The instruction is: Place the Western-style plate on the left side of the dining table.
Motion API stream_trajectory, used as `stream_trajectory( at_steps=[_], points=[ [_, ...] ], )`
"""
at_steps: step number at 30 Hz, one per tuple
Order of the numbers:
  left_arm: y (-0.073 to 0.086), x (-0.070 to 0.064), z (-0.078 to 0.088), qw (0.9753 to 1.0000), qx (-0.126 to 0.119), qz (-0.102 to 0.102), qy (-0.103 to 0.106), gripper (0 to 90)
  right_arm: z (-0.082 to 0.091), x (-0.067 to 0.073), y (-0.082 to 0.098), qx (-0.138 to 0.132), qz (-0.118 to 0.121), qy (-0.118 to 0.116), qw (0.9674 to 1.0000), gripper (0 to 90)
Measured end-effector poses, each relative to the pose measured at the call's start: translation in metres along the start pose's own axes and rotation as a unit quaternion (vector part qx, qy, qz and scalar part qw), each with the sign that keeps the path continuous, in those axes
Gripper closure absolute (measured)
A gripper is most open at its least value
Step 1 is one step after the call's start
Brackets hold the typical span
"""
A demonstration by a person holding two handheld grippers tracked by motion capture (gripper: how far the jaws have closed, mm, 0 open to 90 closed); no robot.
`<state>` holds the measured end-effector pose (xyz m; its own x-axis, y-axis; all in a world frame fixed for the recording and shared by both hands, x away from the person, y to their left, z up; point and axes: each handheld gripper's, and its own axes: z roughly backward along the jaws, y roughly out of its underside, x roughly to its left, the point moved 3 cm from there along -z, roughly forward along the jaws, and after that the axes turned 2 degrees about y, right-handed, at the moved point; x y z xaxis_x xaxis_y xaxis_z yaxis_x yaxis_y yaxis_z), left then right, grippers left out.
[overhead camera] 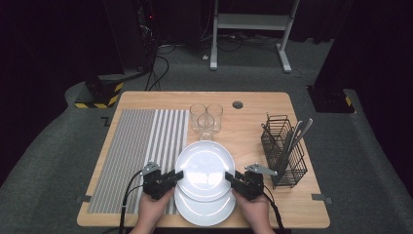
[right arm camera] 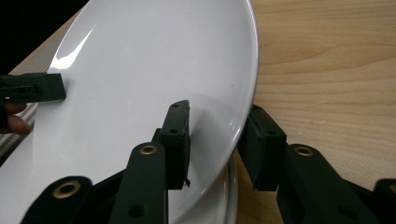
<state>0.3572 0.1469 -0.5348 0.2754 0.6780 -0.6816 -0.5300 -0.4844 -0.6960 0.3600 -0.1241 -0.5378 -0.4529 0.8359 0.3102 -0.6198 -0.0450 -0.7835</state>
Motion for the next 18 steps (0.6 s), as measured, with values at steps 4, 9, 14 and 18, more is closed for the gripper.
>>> stream_trajectory(
  at_steps=[4,9,14,18],
  points=[
    [-0.005,-0.001,0.003,0.9999,-0.011,-0.003,0.004,71.5,0.001,0.003,-0.005,-0.011,-0.004,-0.004,0.9999,68.1],
    [-0.014,0.002,0.011,0.9988,-0.022,-0.036,0.024,73.1,-0.001,0.008,-0.013,-0.02,-0.011,-0.016,0.9996,71.4],
    [-0.023,0.0,0.014,0.9983,-0.045,-0.03,0.022,74.5,0.003,0.014,-0.023,-0.045,-0.006,-0.028,0.9986,75.6],
    [-0.029,0.0,0.016,0.9979,-0.055,-0.02,0.029,74.4,0.005,0.02,-0.033,-0.061,-0.001,-0.035,0.9975,77.2]
  ],
)
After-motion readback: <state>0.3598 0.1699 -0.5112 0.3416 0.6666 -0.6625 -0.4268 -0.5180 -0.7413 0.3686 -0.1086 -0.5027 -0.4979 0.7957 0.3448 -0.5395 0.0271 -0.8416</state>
